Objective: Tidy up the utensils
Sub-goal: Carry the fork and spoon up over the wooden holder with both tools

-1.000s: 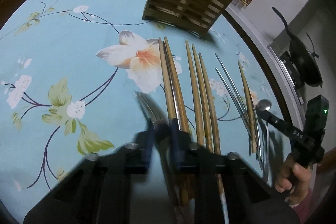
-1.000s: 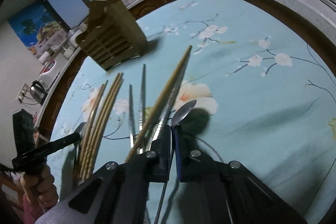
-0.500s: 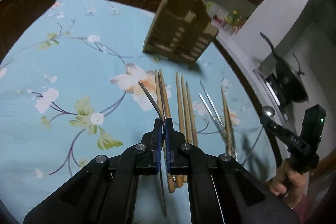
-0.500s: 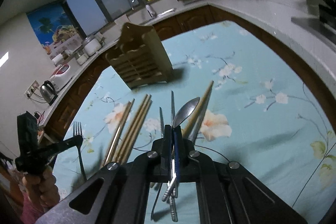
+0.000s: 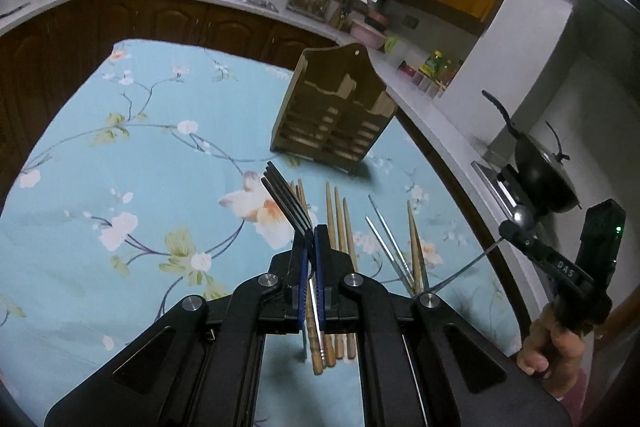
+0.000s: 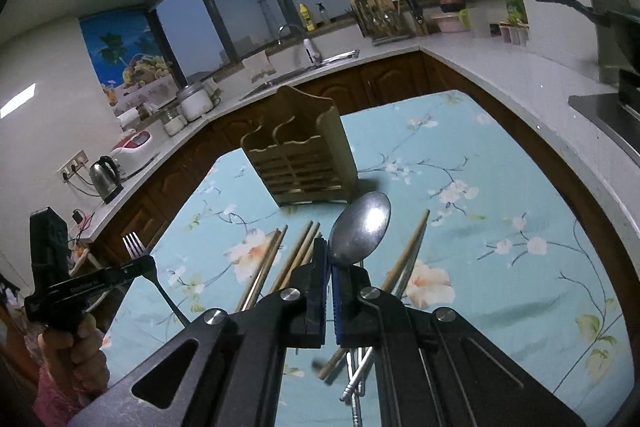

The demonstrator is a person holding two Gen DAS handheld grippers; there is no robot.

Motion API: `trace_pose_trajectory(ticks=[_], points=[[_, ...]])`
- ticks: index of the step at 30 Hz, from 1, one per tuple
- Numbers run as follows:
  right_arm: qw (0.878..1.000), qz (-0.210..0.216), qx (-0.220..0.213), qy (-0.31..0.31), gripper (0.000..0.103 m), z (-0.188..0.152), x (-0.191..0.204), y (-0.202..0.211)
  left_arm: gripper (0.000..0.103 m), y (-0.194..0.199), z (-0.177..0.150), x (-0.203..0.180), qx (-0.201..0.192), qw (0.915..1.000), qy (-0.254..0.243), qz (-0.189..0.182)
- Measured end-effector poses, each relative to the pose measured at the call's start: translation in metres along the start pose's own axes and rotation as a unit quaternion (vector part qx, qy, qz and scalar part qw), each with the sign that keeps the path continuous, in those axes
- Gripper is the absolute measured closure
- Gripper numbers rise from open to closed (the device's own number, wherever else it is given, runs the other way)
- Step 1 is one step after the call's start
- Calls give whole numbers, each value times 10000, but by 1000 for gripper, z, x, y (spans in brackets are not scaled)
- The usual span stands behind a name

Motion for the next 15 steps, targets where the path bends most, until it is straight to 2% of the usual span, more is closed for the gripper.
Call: trace_pose_trajectory(ticks=[15], points=[[9998,38,-119,164,101,19,7,-10,101,0,23,-6,-267,9996,-89,74]])
Point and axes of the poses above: each gripper's, at about its wrist camera, not at the fingertips, and y roughly against the way its jaws point, x to its left, z to its top, the point moved 9 cm from there along -y, roughly the way its jaws point, and after that the axes turned 8 degrees about x, right-handed, at the moved point
